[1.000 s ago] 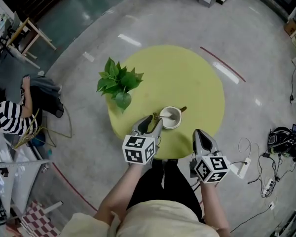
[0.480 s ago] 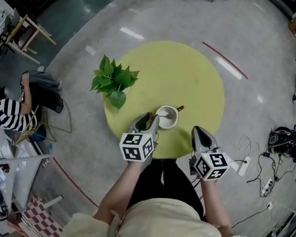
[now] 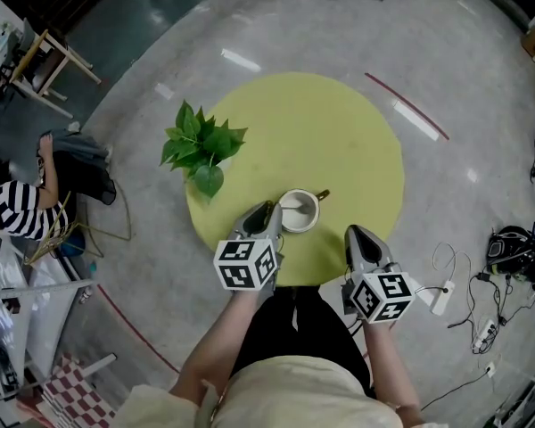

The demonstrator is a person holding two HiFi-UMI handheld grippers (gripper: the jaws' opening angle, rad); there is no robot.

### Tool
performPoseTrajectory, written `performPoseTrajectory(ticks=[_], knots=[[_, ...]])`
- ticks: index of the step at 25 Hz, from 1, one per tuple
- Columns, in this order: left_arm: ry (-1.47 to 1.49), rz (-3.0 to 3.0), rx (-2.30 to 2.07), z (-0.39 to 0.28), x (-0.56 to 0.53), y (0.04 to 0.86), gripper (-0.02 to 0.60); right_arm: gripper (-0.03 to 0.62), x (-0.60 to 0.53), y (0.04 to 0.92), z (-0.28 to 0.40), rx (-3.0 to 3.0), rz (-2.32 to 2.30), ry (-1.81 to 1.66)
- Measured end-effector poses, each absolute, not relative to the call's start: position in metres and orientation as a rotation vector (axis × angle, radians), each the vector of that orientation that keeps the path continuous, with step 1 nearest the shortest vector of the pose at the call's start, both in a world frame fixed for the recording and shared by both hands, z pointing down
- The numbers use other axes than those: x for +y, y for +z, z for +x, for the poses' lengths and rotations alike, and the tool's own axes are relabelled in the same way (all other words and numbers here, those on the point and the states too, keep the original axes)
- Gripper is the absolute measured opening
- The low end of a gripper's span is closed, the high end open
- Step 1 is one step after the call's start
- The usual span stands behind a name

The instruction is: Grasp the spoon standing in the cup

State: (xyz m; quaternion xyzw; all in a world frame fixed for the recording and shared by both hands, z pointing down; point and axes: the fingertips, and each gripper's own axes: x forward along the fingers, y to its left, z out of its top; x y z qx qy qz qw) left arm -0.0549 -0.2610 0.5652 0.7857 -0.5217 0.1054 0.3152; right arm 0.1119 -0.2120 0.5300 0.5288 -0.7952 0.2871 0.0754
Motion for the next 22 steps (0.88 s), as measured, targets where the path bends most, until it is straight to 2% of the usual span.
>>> performPoseTrajectory(ticks=[22], knots=[[0.215,2.157,-1.365,-0.047,-0.252,0.521,0.042,0.003,-0.199,0.507,0.109,-2.436,1.606,0.789]])
